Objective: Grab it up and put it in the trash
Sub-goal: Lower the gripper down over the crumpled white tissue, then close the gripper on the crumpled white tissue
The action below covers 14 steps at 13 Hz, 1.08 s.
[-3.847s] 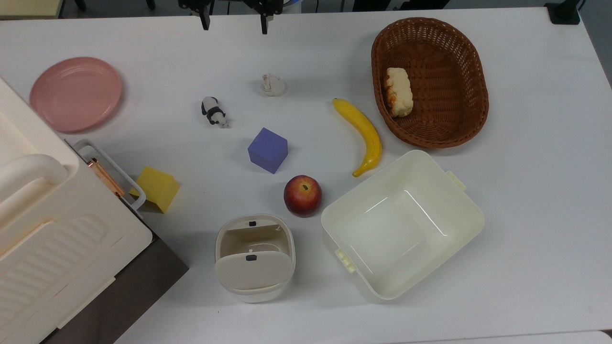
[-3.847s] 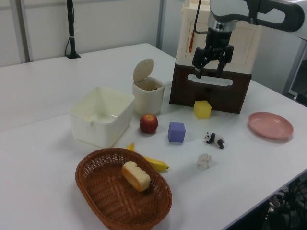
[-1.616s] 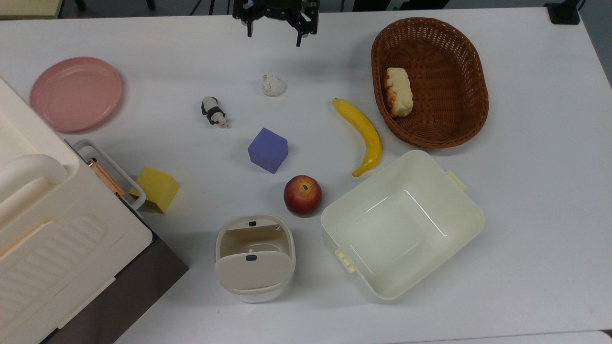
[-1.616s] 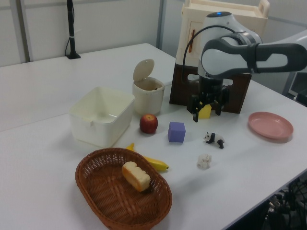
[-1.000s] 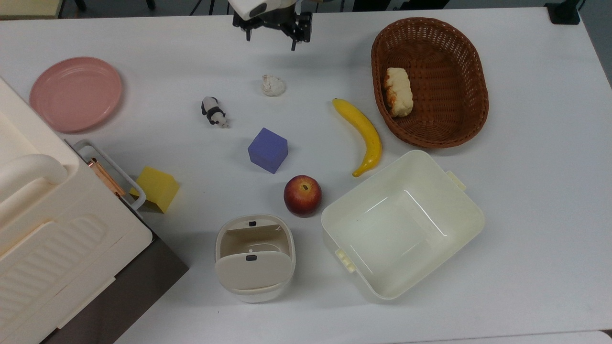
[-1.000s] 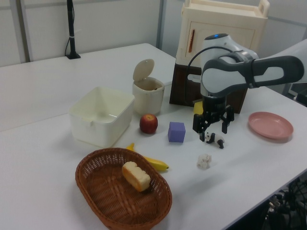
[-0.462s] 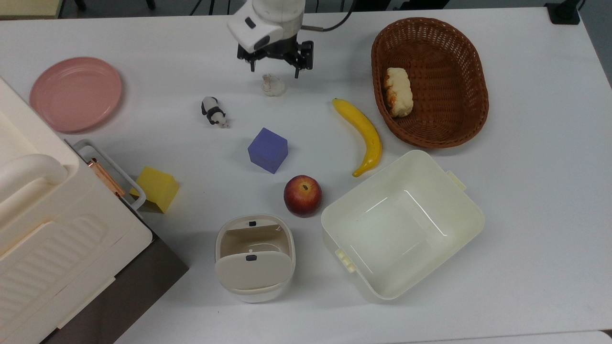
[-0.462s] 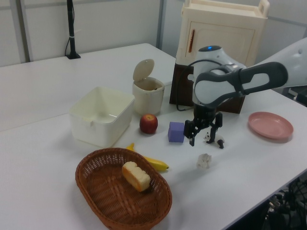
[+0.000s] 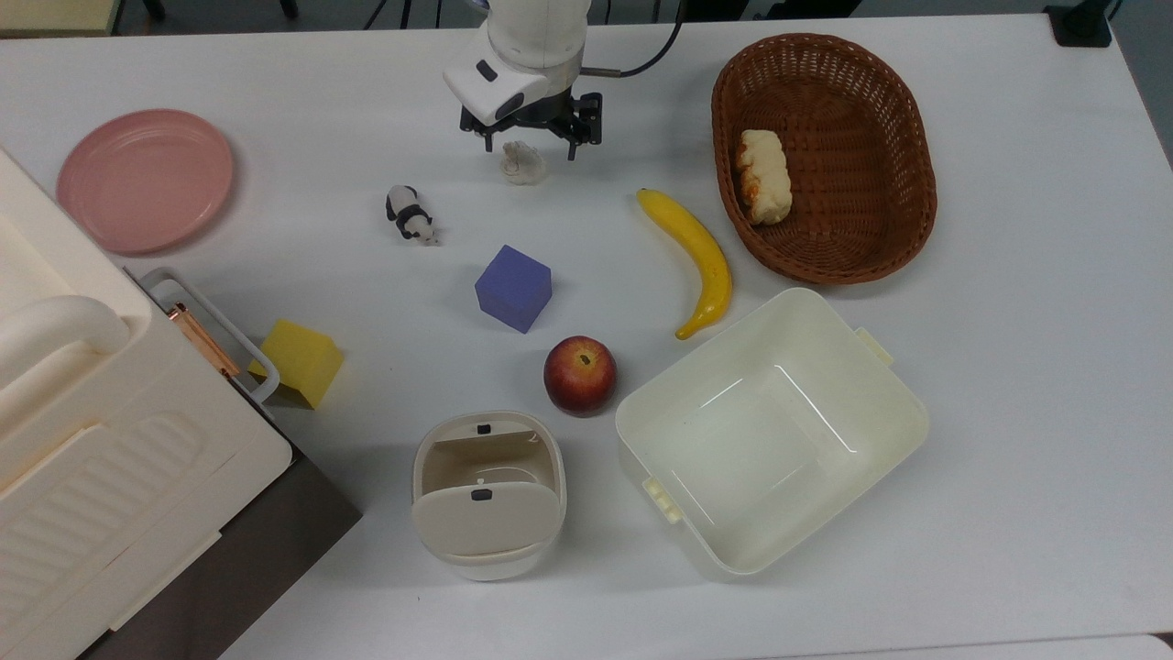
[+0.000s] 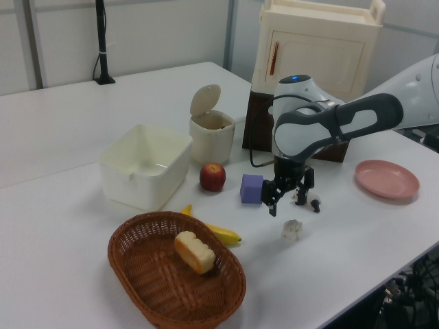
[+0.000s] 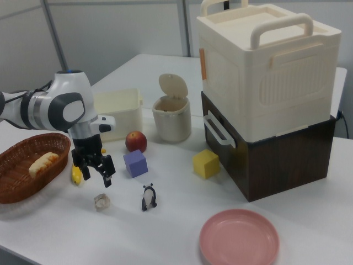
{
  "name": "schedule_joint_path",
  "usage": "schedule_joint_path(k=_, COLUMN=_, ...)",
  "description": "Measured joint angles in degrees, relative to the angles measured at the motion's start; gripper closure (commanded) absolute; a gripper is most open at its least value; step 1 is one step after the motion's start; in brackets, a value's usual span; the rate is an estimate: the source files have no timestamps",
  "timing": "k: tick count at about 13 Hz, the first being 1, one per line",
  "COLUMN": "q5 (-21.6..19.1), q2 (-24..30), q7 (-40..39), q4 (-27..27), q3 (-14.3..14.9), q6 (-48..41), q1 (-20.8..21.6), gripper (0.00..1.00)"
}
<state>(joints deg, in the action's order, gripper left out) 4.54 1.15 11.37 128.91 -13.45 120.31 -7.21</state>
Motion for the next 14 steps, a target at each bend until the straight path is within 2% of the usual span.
schedule_joint_path(k=8, q5=0.0, q2=0.8, q7=-1.2, q4=2.4, q3=-0.1, q6=1.2, q1=0.1, gripper=0.0)
schedule_joint_path(k=14, q5=0.0, q2=4.0, q7=-1.2, q4=6.2, q3=0.5, q6=2.8, q1=0.0, gripper=0.0)
